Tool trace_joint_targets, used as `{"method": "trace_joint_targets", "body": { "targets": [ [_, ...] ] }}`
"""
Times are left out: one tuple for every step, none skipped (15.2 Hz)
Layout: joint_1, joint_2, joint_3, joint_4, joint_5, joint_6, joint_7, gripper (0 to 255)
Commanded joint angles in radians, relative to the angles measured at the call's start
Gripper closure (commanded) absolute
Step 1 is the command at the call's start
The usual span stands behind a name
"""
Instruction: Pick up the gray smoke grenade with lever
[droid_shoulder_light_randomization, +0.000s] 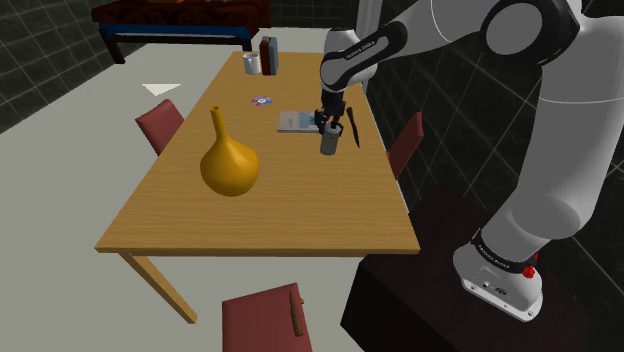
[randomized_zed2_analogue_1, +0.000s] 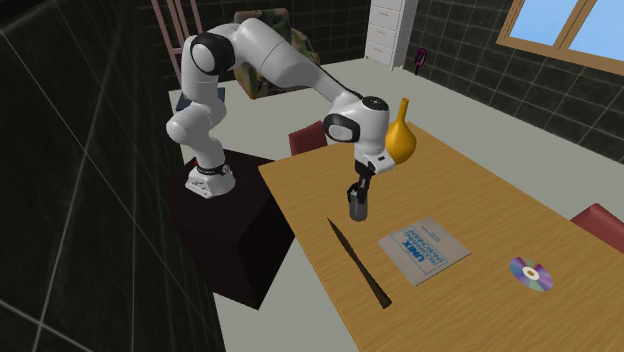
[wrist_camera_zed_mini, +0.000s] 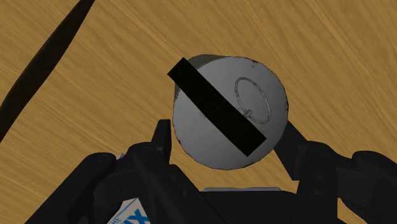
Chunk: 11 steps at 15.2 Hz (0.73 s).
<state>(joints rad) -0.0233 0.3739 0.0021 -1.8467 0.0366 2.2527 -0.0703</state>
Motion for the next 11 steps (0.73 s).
{"method": "trace_joint_targets", "body": {
  "targets": [
    [0.001,0.0,0.001,-0.002,0.001,-0.001,0.0,255],
    [-0.002,0.007,0.0,0.006,0.002,-0.002,-0.004,255],
    [-0.002,0.0,0.0,0.01,0.001,-0.013,-0.004,255],
    [-0.002,-0.007,0.0,0.014,0.001,-0.024,-0.003,255],
    [-0.002,-0.013,0.0,0.019,0.001,-0.036,-0.003,255],
    [-0.002,-0.02,0.0,0.023,0.0,-0.047,-0.002,255],
    [-0.002,-0.026,0.0,0.028,0.0,-0.058,-0.002,255],
    [-0.002,-0.032,0.0,0.034,0.0,-0.069,-0.002,255],
    [-0.002,-0.038,0.0,0.039,0.0,-0.081,-0.001,255],
    [-0.002,-0.044,0.0,0.045,0.0,-0.092,-0.001,255],
    [-0.002,-0.05,0.0,0.051,-0.001,-0.104,0.0,255]
  ]
}}
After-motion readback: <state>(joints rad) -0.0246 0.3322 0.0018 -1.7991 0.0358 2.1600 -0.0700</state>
